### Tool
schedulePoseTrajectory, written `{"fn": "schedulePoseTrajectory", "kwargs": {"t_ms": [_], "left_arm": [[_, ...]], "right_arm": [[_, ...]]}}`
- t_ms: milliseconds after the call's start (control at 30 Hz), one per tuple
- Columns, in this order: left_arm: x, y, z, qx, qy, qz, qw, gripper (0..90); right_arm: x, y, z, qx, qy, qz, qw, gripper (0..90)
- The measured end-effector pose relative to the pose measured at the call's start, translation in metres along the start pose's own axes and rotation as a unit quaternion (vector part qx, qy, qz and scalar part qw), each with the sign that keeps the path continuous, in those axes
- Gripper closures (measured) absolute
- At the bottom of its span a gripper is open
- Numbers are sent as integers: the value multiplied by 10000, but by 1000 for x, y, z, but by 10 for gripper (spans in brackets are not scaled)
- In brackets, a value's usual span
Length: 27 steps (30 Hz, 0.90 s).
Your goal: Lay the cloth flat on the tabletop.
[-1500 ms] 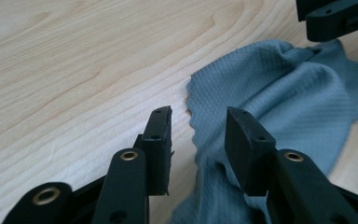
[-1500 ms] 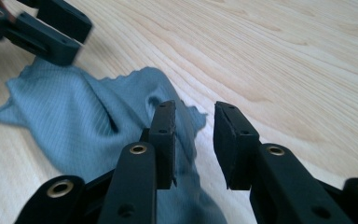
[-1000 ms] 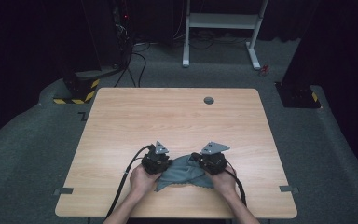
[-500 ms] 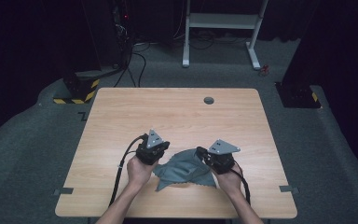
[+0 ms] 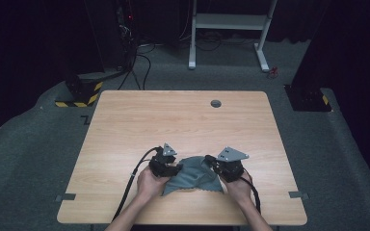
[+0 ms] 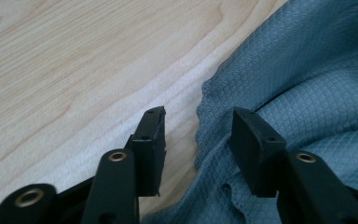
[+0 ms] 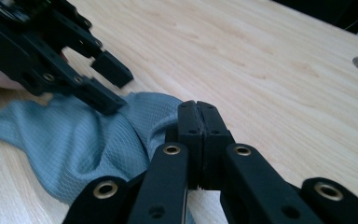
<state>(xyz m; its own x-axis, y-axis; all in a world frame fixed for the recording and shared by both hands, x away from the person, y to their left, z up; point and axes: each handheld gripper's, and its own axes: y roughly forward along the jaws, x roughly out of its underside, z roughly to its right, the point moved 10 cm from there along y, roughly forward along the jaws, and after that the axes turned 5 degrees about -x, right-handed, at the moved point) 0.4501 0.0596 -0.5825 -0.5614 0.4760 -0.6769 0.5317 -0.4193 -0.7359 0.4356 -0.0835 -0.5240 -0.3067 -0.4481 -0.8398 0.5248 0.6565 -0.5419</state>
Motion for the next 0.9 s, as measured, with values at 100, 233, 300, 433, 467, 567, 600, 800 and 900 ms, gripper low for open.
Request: {"fn": "schedulePoseTrajectory", "kwargs": {"t_ms": [100, 233, 300, 433, 467, 567, 600, 800, 900], "left_arm": [[-2, 5, 6, 166, 117, -115, 9997, 704], [-7, 6, 10, 225, 248, -108, 9994, 870], [-10, 4, 8, 171, 299, -47, 9994, 883], [-24, -12, -5, -94, 164, 402, 9990, 887], [-28, -17, -9, -193, 181, 529, 9983, 887], [-40, -28, -15, -393, 128, 871, 9953, 885], [-40, -28, -15, -393, 128, 871, 9953, 883], [-21, -13, -16, -465, 290, 455, 9975, 811], [-3, -3, -18, -524, 159, 263, 9981, 675]], "right_arm": [[-4, -1, -1, 2, -45, 28, 10000, 896], [-7, -2, 0, 14, -43, 37, 10000, 896], [-8, -3, 1, 20, -57, 60, 10000, 897], [-11, -8, 5, 81, -41, 93, 9999, 897], [-12, -9, 7, 98, -45, 120, 9999, 897], [-14, -12, 9, 146, -47, 154, 9998, 897], [-14, -12, 9, 146, -47, 154, 9998, 897], [11, 7, -2, -13, -250, -487, 9985, 895], [26, 16, -8, -140, -244, -743, 9968, 878]]}}
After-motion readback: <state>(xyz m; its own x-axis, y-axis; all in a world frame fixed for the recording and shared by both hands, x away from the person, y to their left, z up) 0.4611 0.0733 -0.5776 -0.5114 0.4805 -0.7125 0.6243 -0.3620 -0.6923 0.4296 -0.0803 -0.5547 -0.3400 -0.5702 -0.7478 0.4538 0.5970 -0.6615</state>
